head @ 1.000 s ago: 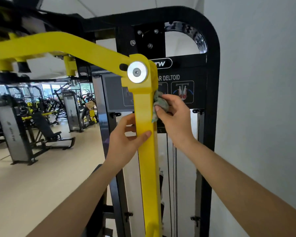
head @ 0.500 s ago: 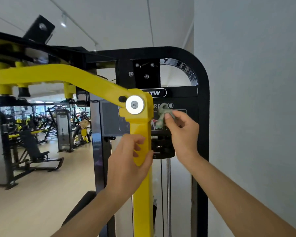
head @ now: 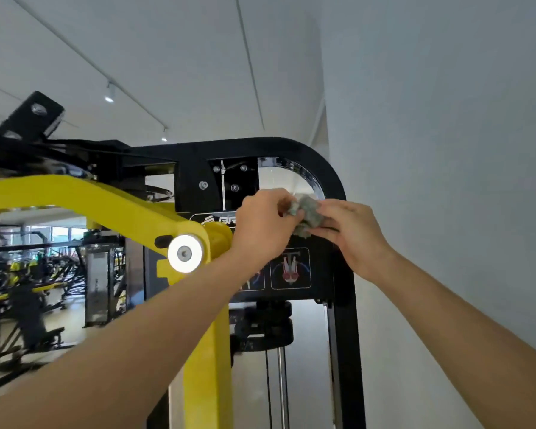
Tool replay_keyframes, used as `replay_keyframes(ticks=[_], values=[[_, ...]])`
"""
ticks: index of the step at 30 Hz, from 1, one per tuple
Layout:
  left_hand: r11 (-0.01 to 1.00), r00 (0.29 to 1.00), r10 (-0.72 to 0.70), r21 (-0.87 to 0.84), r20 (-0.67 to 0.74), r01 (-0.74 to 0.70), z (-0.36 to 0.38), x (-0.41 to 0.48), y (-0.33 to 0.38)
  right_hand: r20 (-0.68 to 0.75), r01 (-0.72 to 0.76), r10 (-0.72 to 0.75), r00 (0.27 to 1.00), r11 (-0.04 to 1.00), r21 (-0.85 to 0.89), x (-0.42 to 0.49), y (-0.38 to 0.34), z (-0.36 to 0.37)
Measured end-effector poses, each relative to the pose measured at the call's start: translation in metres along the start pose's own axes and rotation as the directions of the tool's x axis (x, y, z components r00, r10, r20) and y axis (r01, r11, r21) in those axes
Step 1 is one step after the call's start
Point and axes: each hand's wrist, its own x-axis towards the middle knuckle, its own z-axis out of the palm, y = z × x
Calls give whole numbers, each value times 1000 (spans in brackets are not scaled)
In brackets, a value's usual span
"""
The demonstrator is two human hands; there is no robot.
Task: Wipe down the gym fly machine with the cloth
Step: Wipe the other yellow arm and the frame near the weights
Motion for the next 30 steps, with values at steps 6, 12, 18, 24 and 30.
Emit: replay_keyframes(ticks=[6,12,18,24,30], values=[[948,961,-252,-172,114,269,-11,83,10,-81,60,-97,992,922,-382,45,-1,-22],[915,934,-335,-193,124,354,-32,127,-9,145,242,-202,969,635,-734,82,-13,-24],[813,919,-361,-429,160,394,-47,155,-32,193,205,-94,977,669,-714,114,-23,-9],[727,920,-339,-565,197,389,-53,181,-38,169,-56,106,980,960,-275,139,-29,31],[777,933,-316,-518,170,357,-66,194,-50,164,86,11,986,819,-568,160,-13,63]])
